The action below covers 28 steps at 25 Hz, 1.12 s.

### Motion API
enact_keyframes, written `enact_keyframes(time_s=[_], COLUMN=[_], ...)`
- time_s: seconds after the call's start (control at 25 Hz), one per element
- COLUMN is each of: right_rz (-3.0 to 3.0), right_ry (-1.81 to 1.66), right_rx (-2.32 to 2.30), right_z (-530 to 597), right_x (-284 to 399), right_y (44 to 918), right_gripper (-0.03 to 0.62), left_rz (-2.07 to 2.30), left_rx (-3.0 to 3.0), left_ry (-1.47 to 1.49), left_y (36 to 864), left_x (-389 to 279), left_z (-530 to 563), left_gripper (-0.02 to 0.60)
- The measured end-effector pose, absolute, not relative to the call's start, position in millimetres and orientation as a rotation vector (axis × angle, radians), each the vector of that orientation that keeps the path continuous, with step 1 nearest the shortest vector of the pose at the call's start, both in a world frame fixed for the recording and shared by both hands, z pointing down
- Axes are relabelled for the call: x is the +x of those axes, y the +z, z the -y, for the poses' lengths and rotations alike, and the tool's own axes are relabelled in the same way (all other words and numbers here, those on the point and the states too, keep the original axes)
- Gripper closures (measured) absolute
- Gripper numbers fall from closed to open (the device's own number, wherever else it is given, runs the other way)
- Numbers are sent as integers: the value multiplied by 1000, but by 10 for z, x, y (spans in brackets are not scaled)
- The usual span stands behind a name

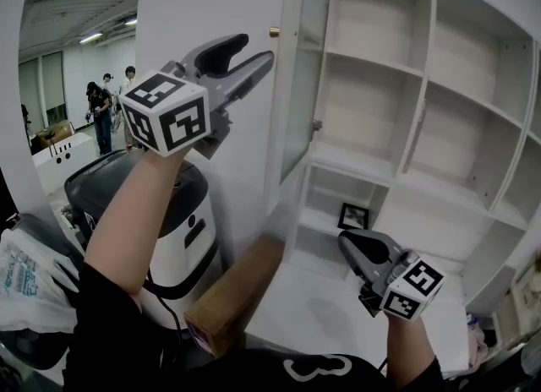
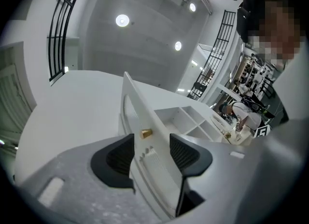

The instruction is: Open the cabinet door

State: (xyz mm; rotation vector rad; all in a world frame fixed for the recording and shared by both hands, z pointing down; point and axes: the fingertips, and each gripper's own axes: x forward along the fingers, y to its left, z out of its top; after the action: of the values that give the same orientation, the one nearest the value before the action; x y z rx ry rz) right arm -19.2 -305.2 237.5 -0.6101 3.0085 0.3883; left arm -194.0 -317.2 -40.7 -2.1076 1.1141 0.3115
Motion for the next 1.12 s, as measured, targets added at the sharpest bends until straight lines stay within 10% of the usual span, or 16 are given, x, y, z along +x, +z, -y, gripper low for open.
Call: enact_keyframes(time_s=[1.12], right_rz=[-2978], right_ry=[83], right_rx=[-637], right_z=[1272], right_x=[519], right_y=[3306], right_gripper=[591], left_rz=[-1221], left_rx=[-2926], left_ry=[287], left_y=[3381], left_x=[-169], left_z=[1215], left_gripper=[572])
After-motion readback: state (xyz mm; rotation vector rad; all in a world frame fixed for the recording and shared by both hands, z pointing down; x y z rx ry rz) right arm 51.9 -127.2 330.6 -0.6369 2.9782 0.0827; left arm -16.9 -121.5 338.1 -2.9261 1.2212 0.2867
